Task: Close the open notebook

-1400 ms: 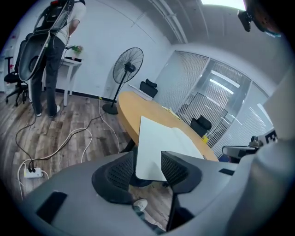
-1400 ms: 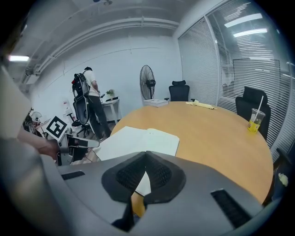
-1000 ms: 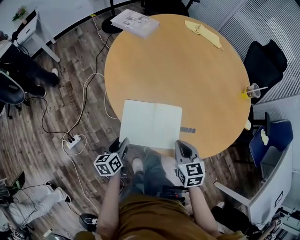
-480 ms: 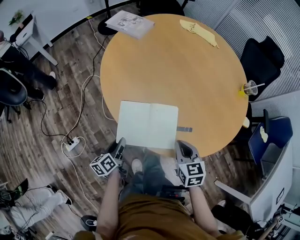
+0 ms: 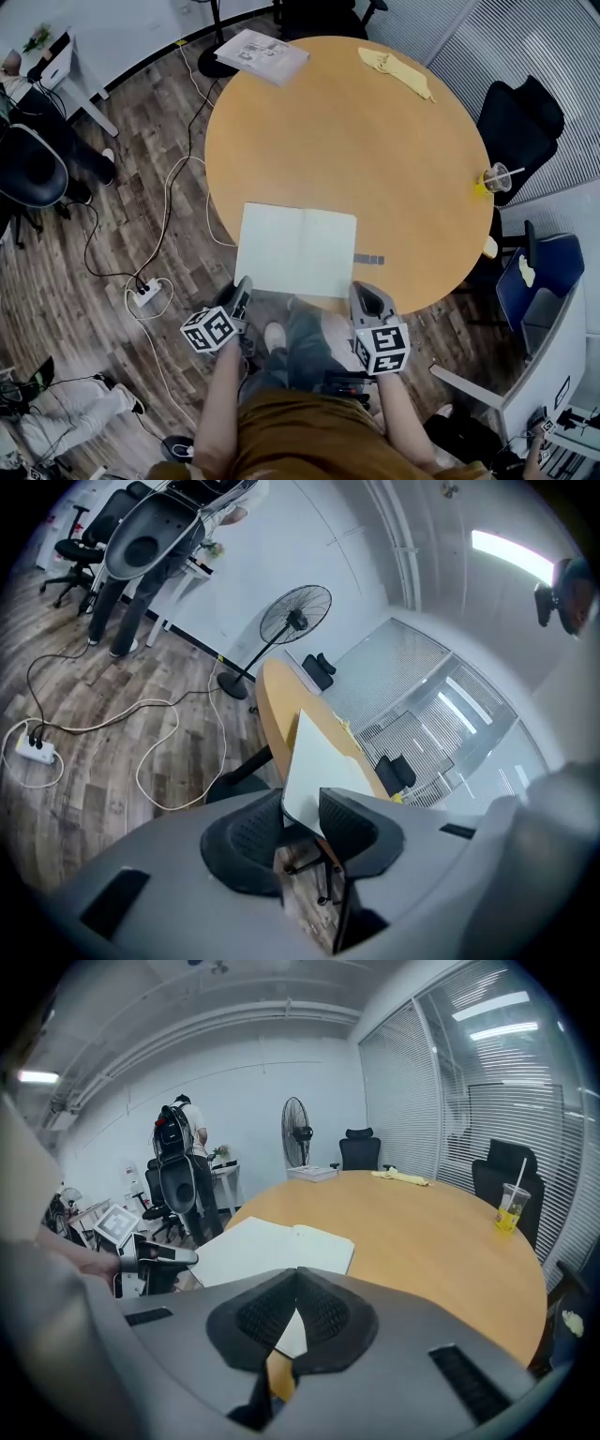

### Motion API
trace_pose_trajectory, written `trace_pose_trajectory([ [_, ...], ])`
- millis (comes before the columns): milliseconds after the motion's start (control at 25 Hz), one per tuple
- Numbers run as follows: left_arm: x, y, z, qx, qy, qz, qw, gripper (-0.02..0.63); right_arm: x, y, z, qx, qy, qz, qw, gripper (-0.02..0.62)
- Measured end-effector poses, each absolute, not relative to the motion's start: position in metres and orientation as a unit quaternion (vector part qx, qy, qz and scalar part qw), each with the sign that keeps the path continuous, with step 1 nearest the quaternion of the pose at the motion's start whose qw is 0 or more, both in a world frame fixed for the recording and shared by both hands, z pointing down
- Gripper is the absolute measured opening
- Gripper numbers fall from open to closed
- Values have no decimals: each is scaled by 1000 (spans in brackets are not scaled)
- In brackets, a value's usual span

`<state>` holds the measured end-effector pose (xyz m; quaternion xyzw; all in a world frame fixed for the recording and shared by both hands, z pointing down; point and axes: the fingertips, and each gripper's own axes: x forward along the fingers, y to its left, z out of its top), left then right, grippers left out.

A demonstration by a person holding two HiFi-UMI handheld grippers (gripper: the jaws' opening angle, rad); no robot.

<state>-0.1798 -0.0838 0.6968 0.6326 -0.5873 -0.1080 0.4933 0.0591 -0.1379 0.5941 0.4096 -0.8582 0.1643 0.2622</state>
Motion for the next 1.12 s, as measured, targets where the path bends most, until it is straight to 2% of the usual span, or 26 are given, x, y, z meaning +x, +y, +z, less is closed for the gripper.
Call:
trace_pose_trajectory([
  [1120, -163, -84, 632, 711, -562, -89, 412, 57, 81, -105, 543, 465, -851, 140, 202, 12],
])
